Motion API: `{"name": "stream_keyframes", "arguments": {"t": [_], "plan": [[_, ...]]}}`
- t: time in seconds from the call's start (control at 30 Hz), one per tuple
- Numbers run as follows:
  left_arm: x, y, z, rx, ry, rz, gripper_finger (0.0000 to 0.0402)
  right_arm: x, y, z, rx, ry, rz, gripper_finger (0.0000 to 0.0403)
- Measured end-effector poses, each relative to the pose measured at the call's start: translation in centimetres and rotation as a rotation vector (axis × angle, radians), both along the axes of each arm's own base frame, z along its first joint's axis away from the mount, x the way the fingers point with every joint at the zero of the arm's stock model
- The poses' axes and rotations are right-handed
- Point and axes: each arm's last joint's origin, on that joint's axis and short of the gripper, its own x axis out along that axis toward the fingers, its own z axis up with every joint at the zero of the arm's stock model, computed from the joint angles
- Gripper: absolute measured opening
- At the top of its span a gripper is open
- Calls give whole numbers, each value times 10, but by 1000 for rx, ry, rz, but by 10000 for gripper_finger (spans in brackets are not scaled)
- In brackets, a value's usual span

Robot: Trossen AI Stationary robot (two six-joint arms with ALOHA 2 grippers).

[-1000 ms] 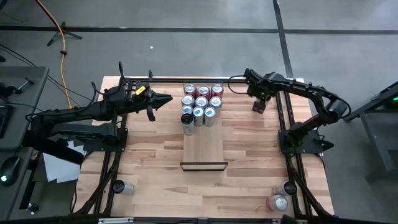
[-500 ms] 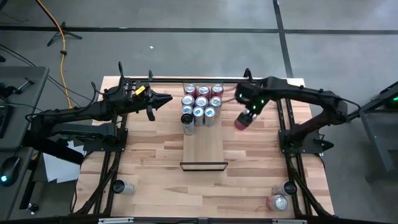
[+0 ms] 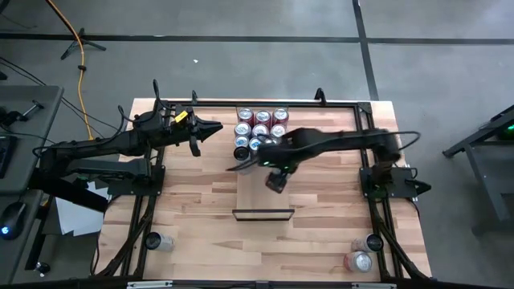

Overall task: Place canned beverage on shelf
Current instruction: Put the top pink soda can on the shelf

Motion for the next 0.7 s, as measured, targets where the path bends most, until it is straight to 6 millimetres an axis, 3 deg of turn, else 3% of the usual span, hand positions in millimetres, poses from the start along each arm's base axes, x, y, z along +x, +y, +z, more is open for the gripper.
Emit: {"name": "stream_keyframes", "arguments": {"t": [0.3, 0.43, 0.7], "plan": [[0, 0, 0, 0, 1, 0, 0, 49, 0, -45, -66, 179, 16, 303], [0, 0, 0, 0, 1, 0, 1, 57, 3, -60, -72, 212, -5, 303], [0, 0, 0, 0, 3, 0, 0, 59, 9, -64, -98, 212, -16, 303]]}}
